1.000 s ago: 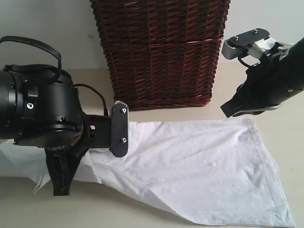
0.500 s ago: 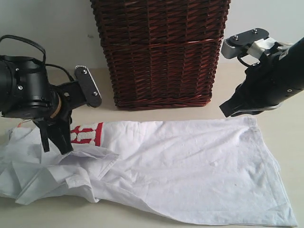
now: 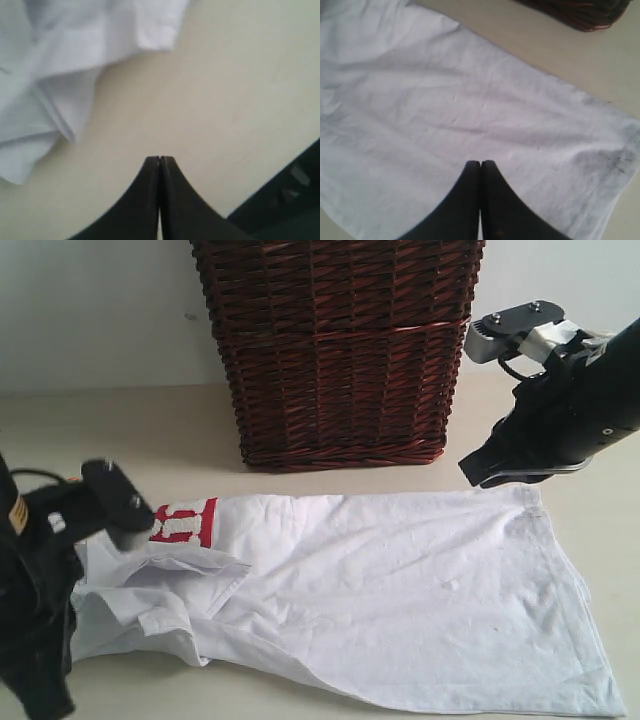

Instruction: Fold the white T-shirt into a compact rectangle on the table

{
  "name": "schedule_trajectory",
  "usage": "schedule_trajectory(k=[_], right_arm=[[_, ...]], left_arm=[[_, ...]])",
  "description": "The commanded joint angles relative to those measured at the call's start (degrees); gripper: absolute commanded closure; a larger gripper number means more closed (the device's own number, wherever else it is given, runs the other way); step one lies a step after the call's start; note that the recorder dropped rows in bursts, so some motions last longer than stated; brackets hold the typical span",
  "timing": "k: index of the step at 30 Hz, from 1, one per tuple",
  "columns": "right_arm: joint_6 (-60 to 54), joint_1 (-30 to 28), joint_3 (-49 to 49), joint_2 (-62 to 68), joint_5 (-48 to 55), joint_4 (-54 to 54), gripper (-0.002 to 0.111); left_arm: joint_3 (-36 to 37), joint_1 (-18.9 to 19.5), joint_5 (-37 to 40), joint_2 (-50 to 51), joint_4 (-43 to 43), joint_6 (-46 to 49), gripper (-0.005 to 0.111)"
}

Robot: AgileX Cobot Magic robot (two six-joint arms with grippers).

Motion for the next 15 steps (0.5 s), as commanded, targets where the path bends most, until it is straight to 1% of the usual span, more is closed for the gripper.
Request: schedule_trajectory(k=[1, 6, 8, 9, 11, 12, 13, 15], right_arm=[[-0.6, 0.1, 0.1, -0.2, 0.3, 0.8, 0.108], [-0.6, 0.1, 0.1, -0.2, 0.2, 0.8, 0.108], [-0.9, 0.1, 0.1, -0.2, 0.2, 0.8, 0.108], [-1.0, 0.1, 0.1, -0.2, 0.2, 0.8, 0.108], [-1.0, 0.1, 0.1, -0.2, 0.0, 0.8, 0.108], [-1.0, 0.1, 0.1, -0.2, -0.2, 0.8, 0.108], [-1.0, 0.1, 0.1, -0.2, -0.5, 0.8, 0.108], [-1.0, 0.1, 0.1, -0.2, -0.9, 0.8, 0.108]], left_arm=[[6.8, -0.1, -8.1, 1.6, -0.3, 0.5, 0.107], [6.9, 0.1, -21.6, 6.7, 0.5, 0.4, 0.107], [5.5, 0.4, -25.0, 9.2, 3.9, -2.3, 0.107], [4.5, 0.6, -25.7, 10.2, 7.1, -4.4, 0.107], [2.1, 1.1, -25.9, 12.5, 16.7, -12.2, 0.107], [1.1, 1.1, -25.6, 13.2, 21.6, -17.7, 0.107], [-0.4, 1.1, -24.8, 14.0, 29.7, -23.5, 0.107], [-2.0, 1.1, -24.2, 14.6, 38.9, -32.6, 0.107]])
